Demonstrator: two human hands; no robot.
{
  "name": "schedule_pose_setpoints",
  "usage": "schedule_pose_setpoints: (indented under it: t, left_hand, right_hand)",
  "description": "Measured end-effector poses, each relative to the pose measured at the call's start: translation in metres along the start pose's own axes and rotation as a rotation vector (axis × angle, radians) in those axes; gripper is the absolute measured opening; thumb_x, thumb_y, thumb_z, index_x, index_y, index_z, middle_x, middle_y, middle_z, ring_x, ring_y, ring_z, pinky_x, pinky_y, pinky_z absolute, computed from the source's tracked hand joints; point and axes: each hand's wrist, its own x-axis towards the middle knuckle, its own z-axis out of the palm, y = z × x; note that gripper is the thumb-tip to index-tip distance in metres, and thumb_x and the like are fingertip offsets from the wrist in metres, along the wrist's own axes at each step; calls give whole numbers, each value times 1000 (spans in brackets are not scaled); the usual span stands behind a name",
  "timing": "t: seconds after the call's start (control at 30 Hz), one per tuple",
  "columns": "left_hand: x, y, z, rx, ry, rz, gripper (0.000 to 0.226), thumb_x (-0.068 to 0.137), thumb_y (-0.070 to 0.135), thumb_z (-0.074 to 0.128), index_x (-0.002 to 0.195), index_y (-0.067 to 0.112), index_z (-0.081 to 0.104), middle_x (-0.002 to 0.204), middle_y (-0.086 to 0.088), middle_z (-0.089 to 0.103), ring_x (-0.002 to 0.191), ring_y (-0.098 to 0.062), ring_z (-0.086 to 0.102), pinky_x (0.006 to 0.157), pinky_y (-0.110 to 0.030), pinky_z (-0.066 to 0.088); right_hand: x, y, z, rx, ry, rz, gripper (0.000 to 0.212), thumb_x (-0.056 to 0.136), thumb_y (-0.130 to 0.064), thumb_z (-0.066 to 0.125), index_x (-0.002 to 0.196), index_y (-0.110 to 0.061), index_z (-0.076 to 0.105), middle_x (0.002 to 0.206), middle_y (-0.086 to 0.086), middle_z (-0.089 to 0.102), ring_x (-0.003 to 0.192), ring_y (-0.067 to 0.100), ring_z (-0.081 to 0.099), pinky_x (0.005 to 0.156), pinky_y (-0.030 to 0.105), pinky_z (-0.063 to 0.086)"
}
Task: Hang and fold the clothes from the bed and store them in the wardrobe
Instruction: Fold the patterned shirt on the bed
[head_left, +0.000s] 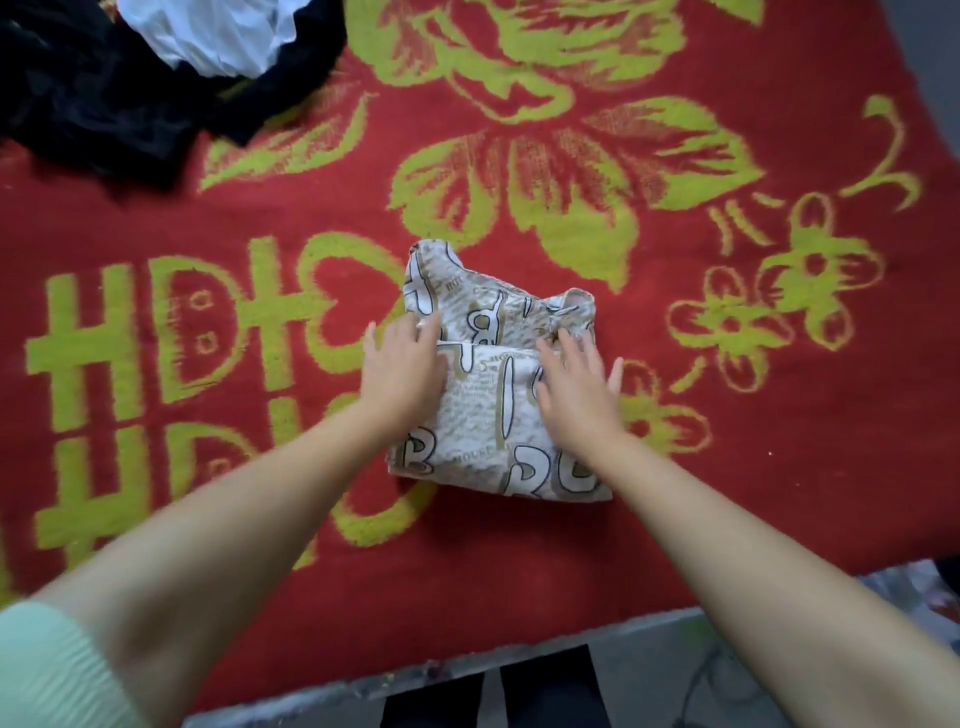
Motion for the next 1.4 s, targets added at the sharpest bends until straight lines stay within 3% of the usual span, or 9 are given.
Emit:
schedule_pose_setpoints:
  t: [0.33,0.5,0.67,0.87,0.97,1.1,1.23,1.3,1.4]
  left_hand:
    - [-54,-5,95,132,-191,251,78,78,77,-7,140,35,-31,148,0,-40,136,-22,-38,102,-61,-25]
    - [-77,-8,72,312,-127,496,92,78,70,37,153,20,16,157,-19,1,145,-34,0,108,-70,4]
    - [-79,0,69,383,-215,424,97,89,4,45,140,24,-35,152,-19,-29,142,-33,-23,111,-61,-4]
    - [-72,21,6,18,-693,373,84,82,-3,41,153,25,4,158,-16,10,146,-17,15,116,-35,24]
    - [-56,23,-46,-275,-980,334,39,86,7,45,121,21,52,97,6,57,88,-4,59,59,1,38]
    - [11,9,-84,-289,-765,229,11,80,11,49,79,20,57,79,4,57,70,-12,51,64,-25,43]
    - [71,2,-79,-83,-376,114,11,87,12,45,79,17,51,77,0,54,65,-15,48,55,-27,38]
    - [79,10,-55,-10,-303,30,21,94,17,37,101,16,57,99,-6,61,93,-23,59,83,-41,48]
    - [65,28,-8,111,-7,-35,51,100,37,23,148,21,30,154,-8,30,144,-24,21,112,-62,-2]
  right_hand:
    - [-25,15,77,-197,-250,-230,98,78,-83,26,128,-40,-47,135,1,-56,123,28,-53,100,73,-14]
    - [-56,17,74,-375,-191,-304,118,75,-69,58,138,-36,-37,142,9,-47,134,40,-38,96,74,-18]
    - [-48,1,56,-307,-258,-233,89,94,-8,47,149,-36,-17,159,10,-20,143,40,-20,108,69,0]
    - [-44,1,-11,-68,-630,-352,81,85,11,38,153,-30,18,155,4,27,141,30,28,112,42,30]
    - [-30,3,-58,0,-827,-426,59,82,6,41,134,-19,52,125,1,60,109,18,56,85,21,46]
    - [28,7,-105,267,-569,-228,30,78,3,48,94,-12,67,86,-1,67,78,14,55,66,28,44]
    - [84,0,-97,159,-202,-127,46,85,0,47,127,-17,55,122,9,61,107,26,57,88,37,47]
    - [88,-6,-75,-82,-143,-49,66,84,3,44,146,-17,31,145,14,40,134,31,38,110,55,27]
    - [75,-22,-37,-279,138,-131,65,92,-11,41,152,-19,18,160,8,11,148,28,1,104,69,-15]
